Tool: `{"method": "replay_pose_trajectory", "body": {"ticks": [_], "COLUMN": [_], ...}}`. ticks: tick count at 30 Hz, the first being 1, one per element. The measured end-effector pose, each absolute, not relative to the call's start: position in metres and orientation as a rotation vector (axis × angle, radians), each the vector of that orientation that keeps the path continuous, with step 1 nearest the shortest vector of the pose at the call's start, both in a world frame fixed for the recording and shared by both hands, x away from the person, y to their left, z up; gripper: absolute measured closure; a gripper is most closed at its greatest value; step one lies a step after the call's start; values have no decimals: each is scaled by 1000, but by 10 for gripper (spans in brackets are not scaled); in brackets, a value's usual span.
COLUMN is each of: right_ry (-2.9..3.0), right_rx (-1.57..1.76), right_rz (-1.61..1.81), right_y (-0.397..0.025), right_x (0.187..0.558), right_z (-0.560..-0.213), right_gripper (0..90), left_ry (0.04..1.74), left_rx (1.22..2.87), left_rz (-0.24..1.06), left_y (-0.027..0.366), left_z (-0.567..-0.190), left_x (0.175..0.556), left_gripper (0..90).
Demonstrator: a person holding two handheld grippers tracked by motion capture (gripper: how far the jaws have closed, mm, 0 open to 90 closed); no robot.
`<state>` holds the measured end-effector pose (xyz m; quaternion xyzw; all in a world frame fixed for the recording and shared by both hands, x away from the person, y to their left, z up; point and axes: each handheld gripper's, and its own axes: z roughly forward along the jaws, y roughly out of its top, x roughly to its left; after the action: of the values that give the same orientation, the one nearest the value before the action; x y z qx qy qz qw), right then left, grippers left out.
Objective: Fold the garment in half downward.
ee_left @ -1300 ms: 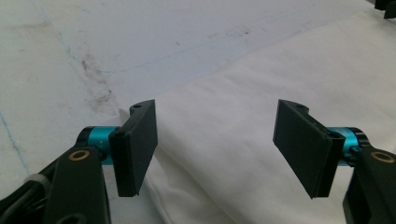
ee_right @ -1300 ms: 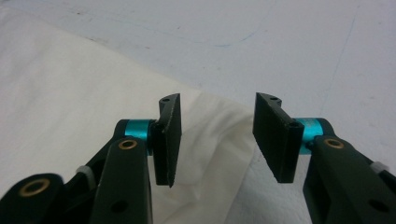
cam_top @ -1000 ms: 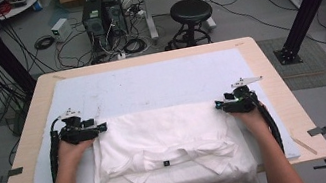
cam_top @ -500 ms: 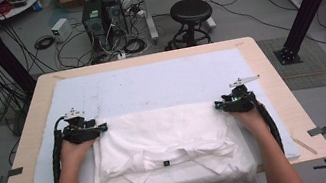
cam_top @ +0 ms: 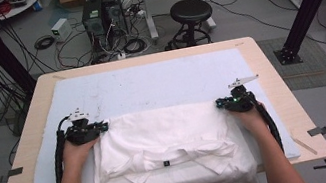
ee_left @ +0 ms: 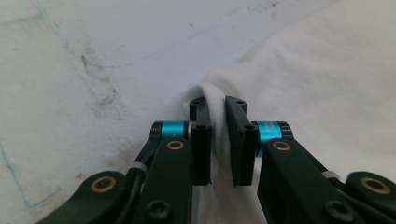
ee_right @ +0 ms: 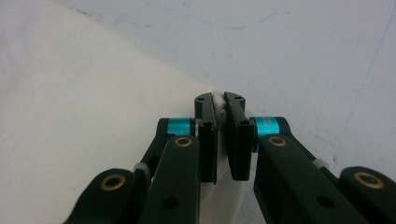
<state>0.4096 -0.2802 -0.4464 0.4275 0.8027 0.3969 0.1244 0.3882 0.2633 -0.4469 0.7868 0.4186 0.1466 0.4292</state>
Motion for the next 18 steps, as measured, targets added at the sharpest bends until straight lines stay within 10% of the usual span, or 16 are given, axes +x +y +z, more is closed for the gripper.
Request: {"method": "replay_pose_trajectory", "body": {"ticks": [18], "right_ry": [2278], "right_rx": [1154], "right_rz": [1145], "right_y": [-282], "right_x": [443], "right_z": [-407], "right_gripper": [868], "left_ry": [1016], "left_rx": [1920], "left_rz": [403], "left_y": [259], "left_z": [-420], "left_x": [421], "left_gripper": [822]}}
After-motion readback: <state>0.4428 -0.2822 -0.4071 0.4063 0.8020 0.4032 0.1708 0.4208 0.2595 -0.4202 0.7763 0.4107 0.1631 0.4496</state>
